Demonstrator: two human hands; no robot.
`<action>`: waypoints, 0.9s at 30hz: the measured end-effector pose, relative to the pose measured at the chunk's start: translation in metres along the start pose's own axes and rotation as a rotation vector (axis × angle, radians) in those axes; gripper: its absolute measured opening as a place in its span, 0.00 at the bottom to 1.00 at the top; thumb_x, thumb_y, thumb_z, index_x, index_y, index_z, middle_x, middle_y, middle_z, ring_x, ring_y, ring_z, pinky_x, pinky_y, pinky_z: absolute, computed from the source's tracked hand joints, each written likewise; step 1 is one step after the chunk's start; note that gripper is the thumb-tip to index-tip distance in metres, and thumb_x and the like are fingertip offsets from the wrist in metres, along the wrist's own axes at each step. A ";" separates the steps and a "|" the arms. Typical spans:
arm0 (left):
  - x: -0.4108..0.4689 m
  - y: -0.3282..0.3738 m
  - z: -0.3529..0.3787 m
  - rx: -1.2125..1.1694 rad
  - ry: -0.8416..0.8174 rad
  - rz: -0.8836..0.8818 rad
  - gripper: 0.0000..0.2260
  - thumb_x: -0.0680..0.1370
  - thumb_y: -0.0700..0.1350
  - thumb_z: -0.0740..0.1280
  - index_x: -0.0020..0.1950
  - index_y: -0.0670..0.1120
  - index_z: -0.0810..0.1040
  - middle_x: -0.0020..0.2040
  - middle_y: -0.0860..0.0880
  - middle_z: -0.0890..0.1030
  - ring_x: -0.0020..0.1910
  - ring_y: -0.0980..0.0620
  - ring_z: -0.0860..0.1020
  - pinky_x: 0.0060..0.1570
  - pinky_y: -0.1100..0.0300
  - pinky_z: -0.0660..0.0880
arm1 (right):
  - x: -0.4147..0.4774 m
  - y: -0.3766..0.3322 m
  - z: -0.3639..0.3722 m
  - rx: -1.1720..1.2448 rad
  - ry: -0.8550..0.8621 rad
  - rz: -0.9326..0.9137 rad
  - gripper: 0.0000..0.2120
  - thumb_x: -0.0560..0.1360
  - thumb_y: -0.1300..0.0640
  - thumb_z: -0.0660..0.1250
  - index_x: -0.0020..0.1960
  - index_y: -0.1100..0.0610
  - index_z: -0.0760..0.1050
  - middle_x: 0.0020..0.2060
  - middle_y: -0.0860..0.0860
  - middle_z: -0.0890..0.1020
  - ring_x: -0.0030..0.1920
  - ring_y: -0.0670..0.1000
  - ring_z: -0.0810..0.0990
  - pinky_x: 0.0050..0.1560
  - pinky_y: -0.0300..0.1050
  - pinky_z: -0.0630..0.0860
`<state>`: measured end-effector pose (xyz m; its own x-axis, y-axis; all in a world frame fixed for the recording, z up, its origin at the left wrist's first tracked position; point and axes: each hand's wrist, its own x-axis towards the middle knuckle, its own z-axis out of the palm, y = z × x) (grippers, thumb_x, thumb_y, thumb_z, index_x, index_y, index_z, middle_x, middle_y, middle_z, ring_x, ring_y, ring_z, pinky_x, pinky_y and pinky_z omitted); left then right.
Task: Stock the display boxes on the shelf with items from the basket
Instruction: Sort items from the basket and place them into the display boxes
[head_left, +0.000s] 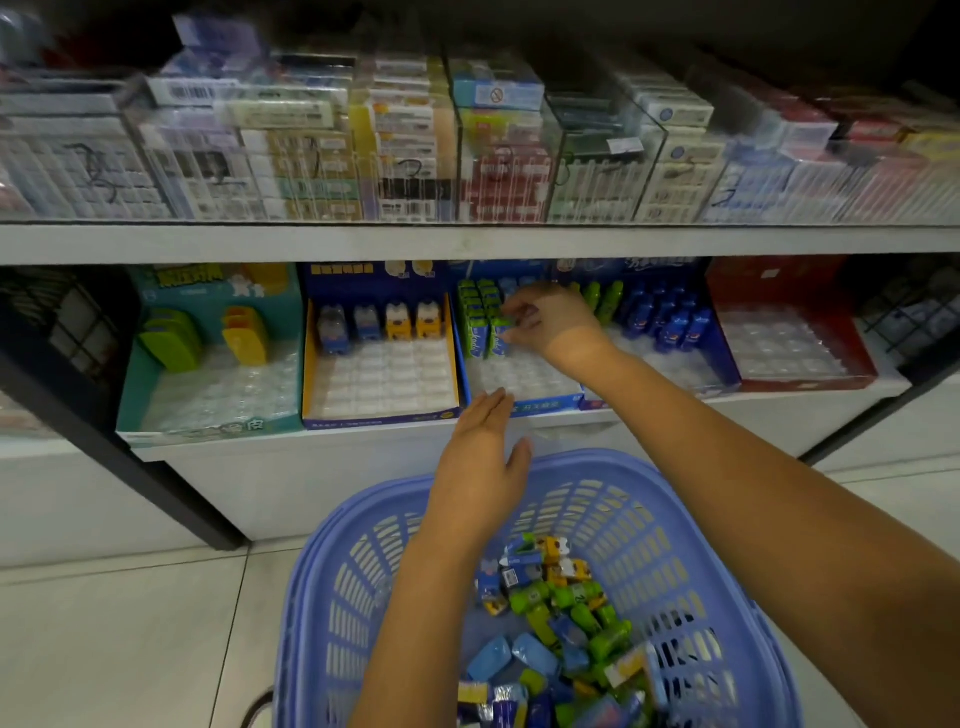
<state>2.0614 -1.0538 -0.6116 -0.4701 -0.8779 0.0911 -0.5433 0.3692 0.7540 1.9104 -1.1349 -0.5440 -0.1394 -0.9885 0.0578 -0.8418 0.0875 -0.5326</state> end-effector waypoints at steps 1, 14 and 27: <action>-0.002 -0.001 0.001 -0.049 0.088 0.013 0.19 0.82 0.47 0.59 0.73 0.46 0.66 0.73 0.49 0.67 0.72 0.53 0.63 0.67 0.63 0.62 | -0.012 0.000 -0.001 0.030 0.032 -0.012 0.11 0.72 0.59 0.71 0.53 0.60 0.78 0.44 0.54 0.81 0.44 0.52 0.80 0.45 0.31 0.73; -0.059 -0.085 0.131 0.107 -0.539 -0.270 0.17 0.80 0.40 0.59 0.70 0.44 0.71 0.64 0.38 0.76 0.60 0.41 0.75 0.55 0.55 0.70 | -0.183 0.152 0.144 -0.123 -0.788 0.454 0.43 0.69 0.47 0.74 0.76 0.54 0.55 0.72 0.54 0.62 0.70 0.58 0.65 0.68 0.52 0.67; -0.057 -0.109 0.198 0.431 -0.548 -0.354 0.21 0.81 0.35 0.53 0.74 0.43 0.60 0.70 0.40 0.67 0.65 0.41 0.70 0.60 0.49 0.71 | -0.206 0.169 0.209 -0.518 -0.850 0.291 0.26 0.76 0.48 0.66 0.67 0.61 0.66 0.66 0.60 0.70 0.64 0.60 0.69 0.64 0.53 0.65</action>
<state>2.0096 -0.9839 -0.8281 -0.4338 -0.7310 -0.5268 -0.8946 0.2797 0.3486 1.9062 -0.9418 -0.8227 -0.1283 -0.6636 -0.7370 -0.9837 0.1798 0.0094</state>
